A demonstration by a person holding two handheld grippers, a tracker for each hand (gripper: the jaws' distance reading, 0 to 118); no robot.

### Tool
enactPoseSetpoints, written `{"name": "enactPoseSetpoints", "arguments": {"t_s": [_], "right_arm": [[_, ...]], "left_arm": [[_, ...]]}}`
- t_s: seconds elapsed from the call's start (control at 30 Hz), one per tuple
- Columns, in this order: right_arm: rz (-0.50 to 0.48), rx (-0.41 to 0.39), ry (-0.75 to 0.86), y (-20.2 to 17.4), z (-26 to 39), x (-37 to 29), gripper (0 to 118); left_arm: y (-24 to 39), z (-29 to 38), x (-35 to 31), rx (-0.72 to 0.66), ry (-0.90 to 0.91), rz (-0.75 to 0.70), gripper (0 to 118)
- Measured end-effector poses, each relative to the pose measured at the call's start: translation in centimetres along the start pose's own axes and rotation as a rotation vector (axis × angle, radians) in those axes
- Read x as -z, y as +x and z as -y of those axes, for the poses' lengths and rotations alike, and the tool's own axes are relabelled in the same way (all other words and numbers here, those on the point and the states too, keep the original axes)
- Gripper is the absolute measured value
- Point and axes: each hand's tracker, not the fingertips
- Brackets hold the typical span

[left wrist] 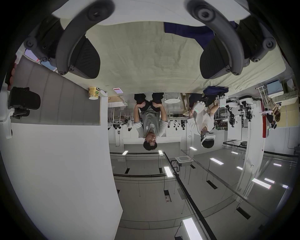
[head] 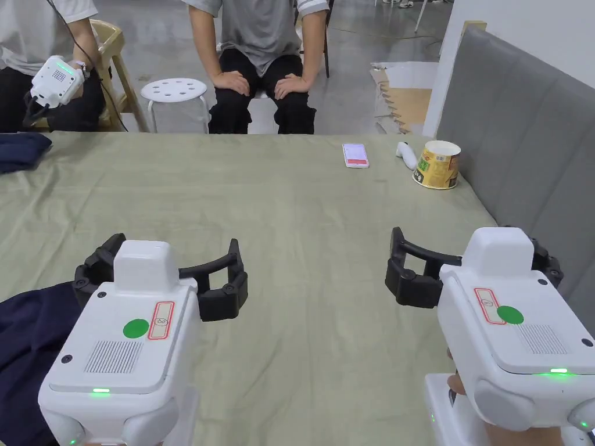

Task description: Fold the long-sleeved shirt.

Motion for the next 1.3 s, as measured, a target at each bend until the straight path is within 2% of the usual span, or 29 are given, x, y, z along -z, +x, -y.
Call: {"name": "enactPoseSetpoints", "arguments": {"t_s": [0.47, 0.67, 1.3], "right_arm": [[-0.005, -0.011, 0.003, -0.21, 0.03, 0.03, 118], [0.002, -0.013, 0.009, -0.14, -0.01, -0.09, 118], [0.001, -0.015, 0.01, -0.06, -0.13, -0.26, 118]], "left_arm": [[-0.56, 0.11, 0.14, -0.057, -0.024, 0.025, 111], [0.08, 0.27, 0.23, -0.001, -0.031, 0.009, 111], [-0.15, -0.21, -0.37, -0.042, 0.003, 0.025, 111]]}}
